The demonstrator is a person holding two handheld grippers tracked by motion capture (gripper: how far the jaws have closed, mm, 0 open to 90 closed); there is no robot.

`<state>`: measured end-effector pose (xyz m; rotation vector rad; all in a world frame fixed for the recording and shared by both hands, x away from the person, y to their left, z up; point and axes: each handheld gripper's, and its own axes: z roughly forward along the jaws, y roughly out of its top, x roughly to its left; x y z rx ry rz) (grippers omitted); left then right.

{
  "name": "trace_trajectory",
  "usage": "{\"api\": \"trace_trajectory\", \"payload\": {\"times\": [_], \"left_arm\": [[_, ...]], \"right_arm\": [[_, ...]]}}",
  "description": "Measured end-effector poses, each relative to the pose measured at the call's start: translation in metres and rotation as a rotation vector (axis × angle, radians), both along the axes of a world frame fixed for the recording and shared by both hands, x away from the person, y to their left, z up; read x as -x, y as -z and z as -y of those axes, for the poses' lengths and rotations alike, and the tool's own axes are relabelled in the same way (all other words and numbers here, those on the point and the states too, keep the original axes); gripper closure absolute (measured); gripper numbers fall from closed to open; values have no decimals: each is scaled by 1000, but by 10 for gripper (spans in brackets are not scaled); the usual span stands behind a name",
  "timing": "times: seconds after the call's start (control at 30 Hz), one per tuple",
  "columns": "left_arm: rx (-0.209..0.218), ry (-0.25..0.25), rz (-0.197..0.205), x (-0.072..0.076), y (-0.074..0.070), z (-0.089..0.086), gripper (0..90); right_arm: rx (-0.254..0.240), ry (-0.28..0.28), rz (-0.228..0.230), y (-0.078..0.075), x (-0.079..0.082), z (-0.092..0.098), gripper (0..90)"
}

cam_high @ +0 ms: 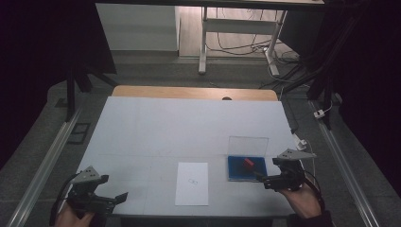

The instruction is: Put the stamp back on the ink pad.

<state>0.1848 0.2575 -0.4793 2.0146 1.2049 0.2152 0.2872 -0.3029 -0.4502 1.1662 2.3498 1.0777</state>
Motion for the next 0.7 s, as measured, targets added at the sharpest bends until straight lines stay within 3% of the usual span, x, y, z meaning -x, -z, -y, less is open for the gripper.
{"api": "trace_trajectory", "payload": {"times": [0.27, 0.6, 0.7], "left_arm": [[1, -3, -1, 0, 0, 0, 11], [2, -3, 4, 1, 0, 0, 11], [2, -2, 4, 1, 0, 0, 10]], "right_arm": [[-5, 39, 8, 2, 14, 14, 0], [-17, 115, 30, 2, 32, 31, 0], [-24, 130, 18, 3, 36, 36, 0]]}}
